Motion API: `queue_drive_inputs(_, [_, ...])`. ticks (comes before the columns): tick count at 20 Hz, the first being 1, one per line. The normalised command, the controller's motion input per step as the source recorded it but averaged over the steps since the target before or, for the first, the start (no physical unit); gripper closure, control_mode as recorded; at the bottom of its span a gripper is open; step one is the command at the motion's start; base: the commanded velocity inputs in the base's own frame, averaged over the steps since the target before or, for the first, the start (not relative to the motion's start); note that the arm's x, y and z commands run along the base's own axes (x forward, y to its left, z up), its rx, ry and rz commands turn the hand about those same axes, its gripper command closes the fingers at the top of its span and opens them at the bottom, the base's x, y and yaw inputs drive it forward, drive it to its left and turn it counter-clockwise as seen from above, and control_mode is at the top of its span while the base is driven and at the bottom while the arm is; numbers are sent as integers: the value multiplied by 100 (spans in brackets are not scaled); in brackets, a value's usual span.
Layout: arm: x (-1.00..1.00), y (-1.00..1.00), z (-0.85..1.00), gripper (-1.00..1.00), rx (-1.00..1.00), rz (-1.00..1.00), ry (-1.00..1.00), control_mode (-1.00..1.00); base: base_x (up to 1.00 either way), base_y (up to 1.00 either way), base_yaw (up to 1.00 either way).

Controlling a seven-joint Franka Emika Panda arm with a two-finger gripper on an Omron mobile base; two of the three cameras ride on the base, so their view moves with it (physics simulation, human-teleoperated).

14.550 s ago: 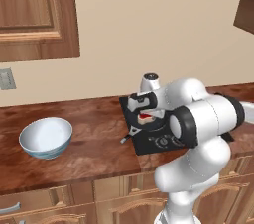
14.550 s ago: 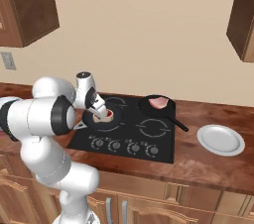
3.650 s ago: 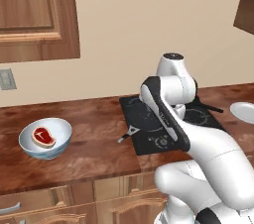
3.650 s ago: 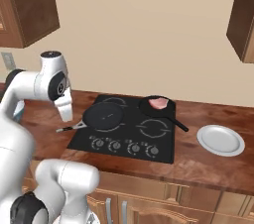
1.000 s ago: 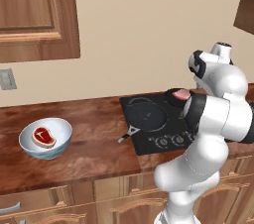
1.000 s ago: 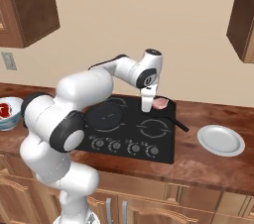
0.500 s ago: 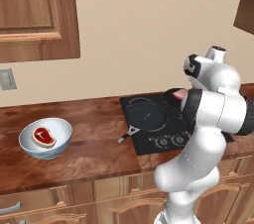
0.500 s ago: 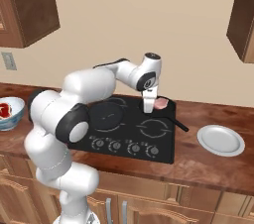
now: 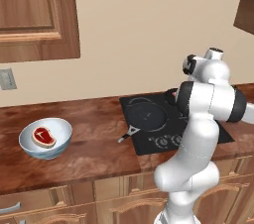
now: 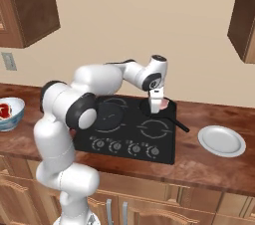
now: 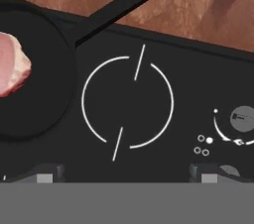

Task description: Place one of the steaks on the plate and the other in the bowl. Then place the bowl in the fridge.

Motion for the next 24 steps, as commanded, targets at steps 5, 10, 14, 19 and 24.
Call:
queue_drive_inputs(5, [34, -5, -26, -100, 1, 5, 0, -100, 0, 0, 0])
queue_drive_inputs(10, [40, -1, -31, -100, 1, 3, 0, -100, 0, 0, 0])
queue_drive_inputs(14, [45, -3, -24, -100, 2, 2, 0, -100, 0, 0, 0])
queue_drive_inputs(19, [40, -6, -25, -100, 4, 2, 0, -100, 0, 0, 0])
queue_drive_inputs(24, [35, -5, -25, -100, 3, 1, 0, -100, 0, 0, 0])
